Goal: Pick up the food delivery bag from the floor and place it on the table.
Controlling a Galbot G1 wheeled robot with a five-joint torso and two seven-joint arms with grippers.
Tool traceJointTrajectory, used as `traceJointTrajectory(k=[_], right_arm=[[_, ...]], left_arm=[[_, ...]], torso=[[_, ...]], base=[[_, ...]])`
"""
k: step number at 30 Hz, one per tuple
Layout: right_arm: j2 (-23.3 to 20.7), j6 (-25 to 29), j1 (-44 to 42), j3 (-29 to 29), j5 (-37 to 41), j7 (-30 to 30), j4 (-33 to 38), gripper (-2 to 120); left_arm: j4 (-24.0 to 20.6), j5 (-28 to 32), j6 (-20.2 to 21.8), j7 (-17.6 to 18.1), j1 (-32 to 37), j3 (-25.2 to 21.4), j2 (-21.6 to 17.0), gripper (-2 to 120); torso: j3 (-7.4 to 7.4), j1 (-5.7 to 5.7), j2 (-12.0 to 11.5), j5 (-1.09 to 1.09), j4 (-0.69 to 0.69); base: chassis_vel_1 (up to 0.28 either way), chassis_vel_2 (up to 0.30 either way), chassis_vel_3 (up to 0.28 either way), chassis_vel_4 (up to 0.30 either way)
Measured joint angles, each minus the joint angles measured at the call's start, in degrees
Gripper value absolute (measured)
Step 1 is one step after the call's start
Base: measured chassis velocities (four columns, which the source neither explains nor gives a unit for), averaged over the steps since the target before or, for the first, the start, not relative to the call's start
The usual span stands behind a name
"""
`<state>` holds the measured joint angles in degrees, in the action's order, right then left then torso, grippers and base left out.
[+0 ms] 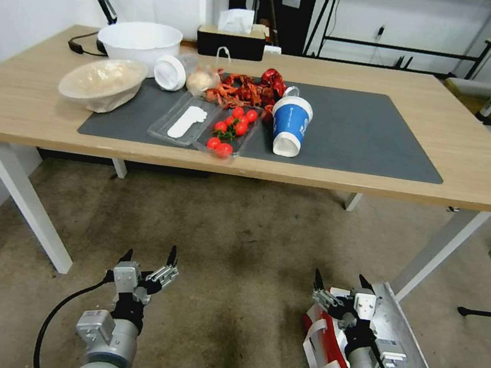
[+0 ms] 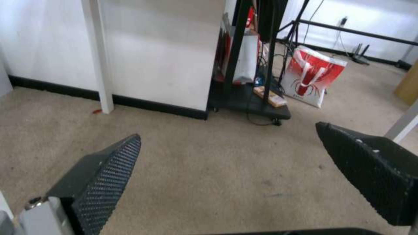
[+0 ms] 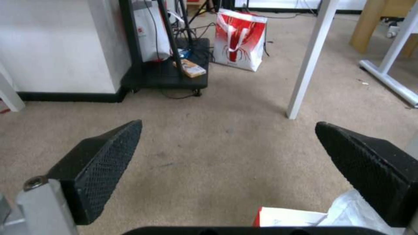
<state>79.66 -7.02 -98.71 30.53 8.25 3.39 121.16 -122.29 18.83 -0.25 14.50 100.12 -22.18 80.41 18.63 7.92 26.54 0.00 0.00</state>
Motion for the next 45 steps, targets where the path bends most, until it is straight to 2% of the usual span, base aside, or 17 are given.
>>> traceJointTrajectory(k=[35, 45], right_arm=[[0.0, 0.1, 0.6, -0.2, -0.4, -0.5, -1.1, 100], [0.1, 0.1, 0.6, -0.1, -0.5, -0.6, -1.5, 100]], left_arm=[[0.2, 0.6, 0.2, 0.6, 0.0, -0.2, 0.0, 100], [0.5, 0.6, 0.2, 0.6, -0.1, -0.2, -0.3, 100]], torso=[[-4.95, -2.57, -7.5, -0.01, 0.00], [-6.80, -3.41, -10.2, 0.00, 0.00]], base=[[0.000, 0.000, 0.000, 0.000], [0.000, 0.000, 0.000, 0.000]])
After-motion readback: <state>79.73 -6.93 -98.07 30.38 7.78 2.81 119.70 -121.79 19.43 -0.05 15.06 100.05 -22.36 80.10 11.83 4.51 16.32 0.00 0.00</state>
